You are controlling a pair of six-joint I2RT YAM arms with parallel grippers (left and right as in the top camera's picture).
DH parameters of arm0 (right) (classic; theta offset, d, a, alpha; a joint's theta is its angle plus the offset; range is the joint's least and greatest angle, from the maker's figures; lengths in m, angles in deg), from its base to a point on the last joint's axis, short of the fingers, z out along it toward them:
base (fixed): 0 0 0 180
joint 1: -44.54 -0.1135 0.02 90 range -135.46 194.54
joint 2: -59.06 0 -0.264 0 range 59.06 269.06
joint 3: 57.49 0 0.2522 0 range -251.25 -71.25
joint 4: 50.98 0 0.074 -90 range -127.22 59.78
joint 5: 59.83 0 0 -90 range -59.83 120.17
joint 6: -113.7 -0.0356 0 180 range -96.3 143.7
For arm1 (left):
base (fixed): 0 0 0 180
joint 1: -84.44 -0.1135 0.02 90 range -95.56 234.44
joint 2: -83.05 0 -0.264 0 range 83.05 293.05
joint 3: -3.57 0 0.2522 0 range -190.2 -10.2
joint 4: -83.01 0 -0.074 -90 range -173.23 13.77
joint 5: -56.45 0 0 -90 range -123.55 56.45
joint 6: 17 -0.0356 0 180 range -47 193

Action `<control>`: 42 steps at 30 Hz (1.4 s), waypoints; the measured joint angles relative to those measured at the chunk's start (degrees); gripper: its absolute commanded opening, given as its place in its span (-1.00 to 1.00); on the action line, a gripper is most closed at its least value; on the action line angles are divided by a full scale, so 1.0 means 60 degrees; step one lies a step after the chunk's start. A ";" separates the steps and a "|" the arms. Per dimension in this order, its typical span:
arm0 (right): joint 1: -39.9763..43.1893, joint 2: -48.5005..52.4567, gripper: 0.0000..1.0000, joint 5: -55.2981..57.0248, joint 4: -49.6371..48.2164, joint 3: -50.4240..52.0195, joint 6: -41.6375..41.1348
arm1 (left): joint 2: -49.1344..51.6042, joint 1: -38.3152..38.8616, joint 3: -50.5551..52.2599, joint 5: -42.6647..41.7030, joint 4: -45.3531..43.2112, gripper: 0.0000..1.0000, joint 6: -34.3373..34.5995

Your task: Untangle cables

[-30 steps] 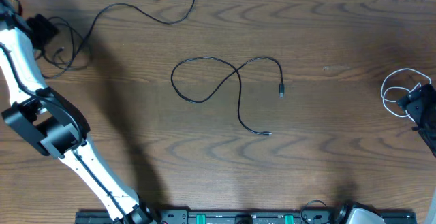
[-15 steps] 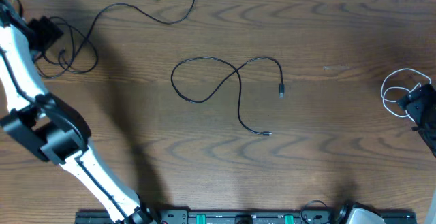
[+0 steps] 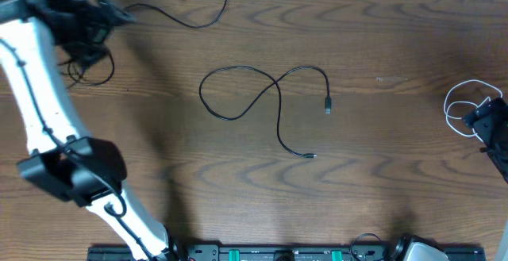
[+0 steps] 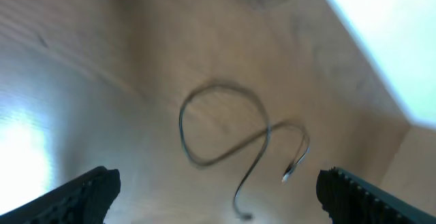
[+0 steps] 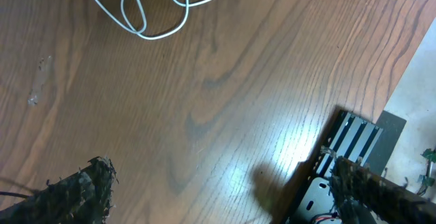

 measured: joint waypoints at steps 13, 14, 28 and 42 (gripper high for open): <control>0.0000 0.0000 0.98 0.0004 0.0004 0.0000 0.0000 | 0.0066 0.3253 0.1151 0.2794 0.0193 0.95 -0.0025; 0.0000 0.0000 0.98 0.0000 0.0004 0.0000 0.0000 | 0.0066 0.3435 0.1311 0.2889 0.0135 0.95 -0.0025; 0.0000 0.0000 0.98 0.0000 0.0000 0.0000 0.0000 | 0.0066 0.4462 0.3508 0.3249 -0.0714 0.95 -0.0029; 0.0000 0.0000 0.99 0.0004 0.0004 0.0000 0.0000 | 0.0066 0.4506 0.4255 0.3253 -0.0707 0.95 -0.0025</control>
